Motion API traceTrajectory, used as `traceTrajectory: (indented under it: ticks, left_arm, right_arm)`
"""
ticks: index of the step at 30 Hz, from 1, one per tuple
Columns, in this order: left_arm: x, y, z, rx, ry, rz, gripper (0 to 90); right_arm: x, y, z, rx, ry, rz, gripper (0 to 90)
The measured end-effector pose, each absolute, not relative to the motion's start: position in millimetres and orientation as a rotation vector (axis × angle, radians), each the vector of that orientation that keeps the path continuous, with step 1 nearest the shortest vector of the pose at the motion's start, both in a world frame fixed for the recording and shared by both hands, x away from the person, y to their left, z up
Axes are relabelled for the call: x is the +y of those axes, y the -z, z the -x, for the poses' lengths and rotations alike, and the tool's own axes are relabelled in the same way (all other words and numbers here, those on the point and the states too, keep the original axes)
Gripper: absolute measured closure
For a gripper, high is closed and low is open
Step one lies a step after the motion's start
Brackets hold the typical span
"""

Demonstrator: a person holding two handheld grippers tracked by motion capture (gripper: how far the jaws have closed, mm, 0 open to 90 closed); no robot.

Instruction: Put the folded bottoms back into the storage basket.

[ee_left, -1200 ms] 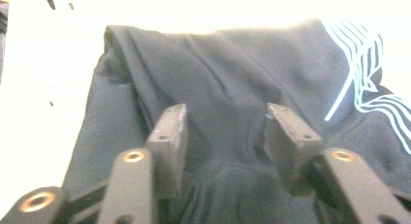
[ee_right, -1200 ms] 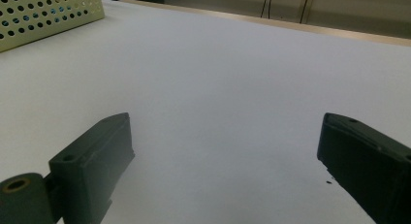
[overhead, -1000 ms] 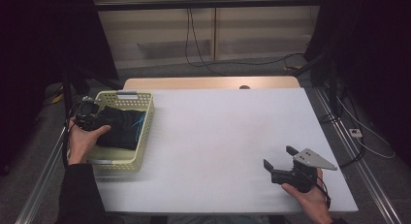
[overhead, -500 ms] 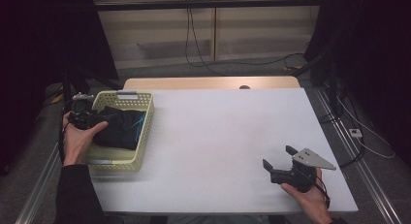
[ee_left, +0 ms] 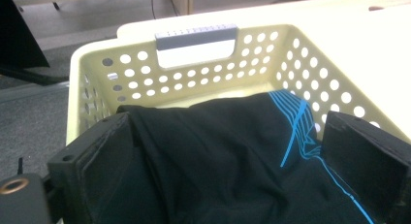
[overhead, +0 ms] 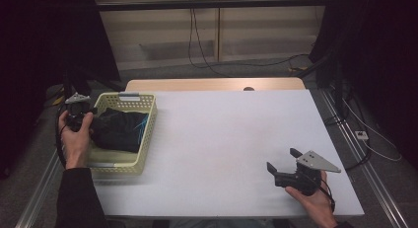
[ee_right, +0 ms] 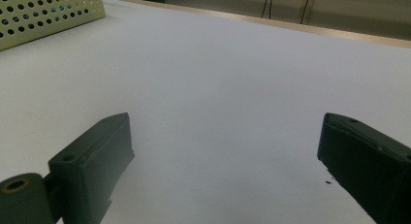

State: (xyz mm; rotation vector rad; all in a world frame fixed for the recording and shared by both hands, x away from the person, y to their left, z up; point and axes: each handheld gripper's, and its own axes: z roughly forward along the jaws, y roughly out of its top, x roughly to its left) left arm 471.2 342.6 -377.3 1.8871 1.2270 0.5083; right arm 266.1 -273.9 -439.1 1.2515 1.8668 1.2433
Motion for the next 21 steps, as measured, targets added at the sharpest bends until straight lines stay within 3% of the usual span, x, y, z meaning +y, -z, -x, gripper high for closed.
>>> traceTrajectory:
  ticks: [11, 14, 21]
  left_arm:
    - [342, 371, -468, 1.215, -0.536, -1.872, 5.0]
    - [346, 369, -467, 1.197, -0.481, -1.902, 5.0]
    - [350, 359, -456, 1.192, -0.593, -1.864, 5.0]
  right_arm:
    - [-276, 440, -268, 1.857, -1.236, -1.273, 5.3]
    - [-275, 440, -268, 1.856, -1.235, -1.275, 5.4]
    - [-275, 440, -269, 1.852, -1.232, -1.277, 5.2]
